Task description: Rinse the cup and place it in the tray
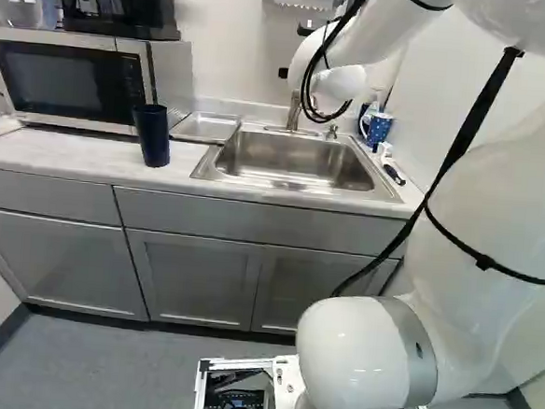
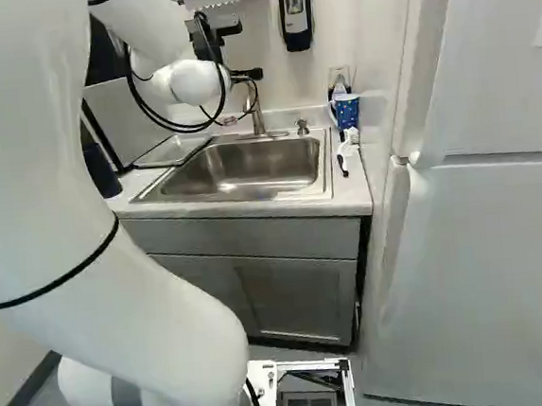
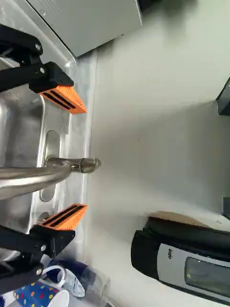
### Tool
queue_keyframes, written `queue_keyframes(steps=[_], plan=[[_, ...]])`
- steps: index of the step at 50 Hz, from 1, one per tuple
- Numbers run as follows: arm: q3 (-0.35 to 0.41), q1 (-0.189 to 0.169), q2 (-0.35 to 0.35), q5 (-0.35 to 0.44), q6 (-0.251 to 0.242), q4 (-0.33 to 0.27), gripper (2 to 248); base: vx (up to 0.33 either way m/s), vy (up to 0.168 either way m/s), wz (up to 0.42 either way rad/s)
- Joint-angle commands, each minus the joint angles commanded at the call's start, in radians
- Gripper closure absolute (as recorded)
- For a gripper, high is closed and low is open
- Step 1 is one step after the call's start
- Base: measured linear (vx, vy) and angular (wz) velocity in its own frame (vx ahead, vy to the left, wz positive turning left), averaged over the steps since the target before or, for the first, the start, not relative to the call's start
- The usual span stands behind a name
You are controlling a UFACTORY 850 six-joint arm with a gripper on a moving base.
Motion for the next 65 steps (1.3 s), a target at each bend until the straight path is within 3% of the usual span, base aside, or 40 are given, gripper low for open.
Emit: queue_keyframes(steps=[43, 65], plan=[[0.000, 0.000, 0.000, 0.000, 0.000, 0.000, 3, -0.001, -0.044, 0.151], [0.000, 0.000, 0.000, 0.000, 0.000, 0.000, 3, 0.000, -0.001, 0.005]])
